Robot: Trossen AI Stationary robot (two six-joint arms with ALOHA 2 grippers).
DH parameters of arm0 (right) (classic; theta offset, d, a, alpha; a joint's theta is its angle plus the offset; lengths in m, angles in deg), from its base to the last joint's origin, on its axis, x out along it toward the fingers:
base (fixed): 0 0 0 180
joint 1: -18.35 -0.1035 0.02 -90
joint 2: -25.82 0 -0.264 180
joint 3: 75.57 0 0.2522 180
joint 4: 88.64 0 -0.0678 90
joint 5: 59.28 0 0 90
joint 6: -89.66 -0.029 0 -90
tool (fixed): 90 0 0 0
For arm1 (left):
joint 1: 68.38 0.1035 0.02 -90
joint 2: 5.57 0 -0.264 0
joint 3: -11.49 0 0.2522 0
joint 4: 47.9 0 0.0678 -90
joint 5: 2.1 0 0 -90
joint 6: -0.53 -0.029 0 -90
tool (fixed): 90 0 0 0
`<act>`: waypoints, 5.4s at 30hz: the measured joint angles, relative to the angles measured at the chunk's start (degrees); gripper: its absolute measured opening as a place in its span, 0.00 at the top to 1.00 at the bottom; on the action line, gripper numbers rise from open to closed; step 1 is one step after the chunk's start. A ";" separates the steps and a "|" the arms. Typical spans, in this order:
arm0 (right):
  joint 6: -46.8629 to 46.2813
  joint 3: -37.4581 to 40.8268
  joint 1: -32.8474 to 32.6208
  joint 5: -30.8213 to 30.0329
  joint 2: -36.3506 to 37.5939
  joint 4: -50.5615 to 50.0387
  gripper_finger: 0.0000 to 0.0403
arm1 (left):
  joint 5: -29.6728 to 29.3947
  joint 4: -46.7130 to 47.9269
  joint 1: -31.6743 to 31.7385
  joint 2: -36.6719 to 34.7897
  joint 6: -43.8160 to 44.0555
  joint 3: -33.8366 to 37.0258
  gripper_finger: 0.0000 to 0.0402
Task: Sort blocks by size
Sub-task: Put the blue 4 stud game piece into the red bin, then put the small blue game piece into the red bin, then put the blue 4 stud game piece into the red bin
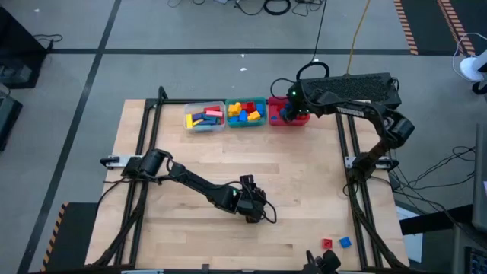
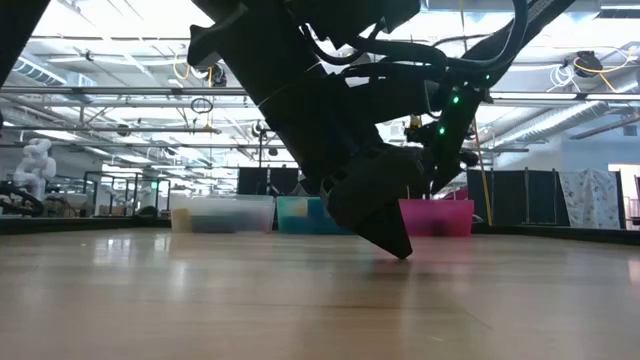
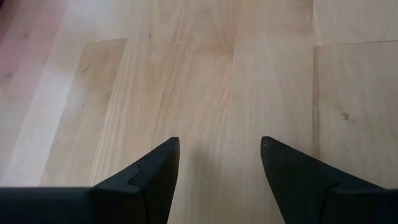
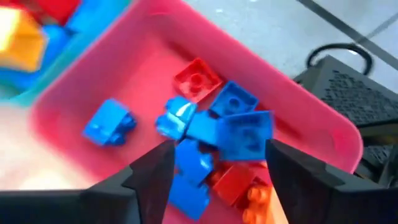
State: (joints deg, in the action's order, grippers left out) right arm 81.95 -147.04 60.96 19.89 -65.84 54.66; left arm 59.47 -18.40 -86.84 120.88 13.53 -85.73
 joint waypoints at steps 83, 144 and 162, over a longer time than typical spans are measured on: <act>-61.75 0.00 -102.02 27.49 -5.15 -28.34 0.47 | 2.82 -6.37 0.44 0.26 -6.45 0.13 0.43; -73.40 0.09 -107.34 33.20 -11.24 -26.37 0.32 | 3.28 -7.73 0.81 0.22 -4.28 0.11 0.43; -73.33 0.02 -109.04 33.36 -11.19 -25.47 0.65 | 3.56 -7.73 0.81 0.22 -4.26 0.09 0.43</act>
State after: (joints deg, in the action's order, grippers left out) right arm 8.62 -147.02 -48.09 53.25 -77.03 29.19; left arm 63.03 -26.13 -86.03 121.10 9.26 -85.64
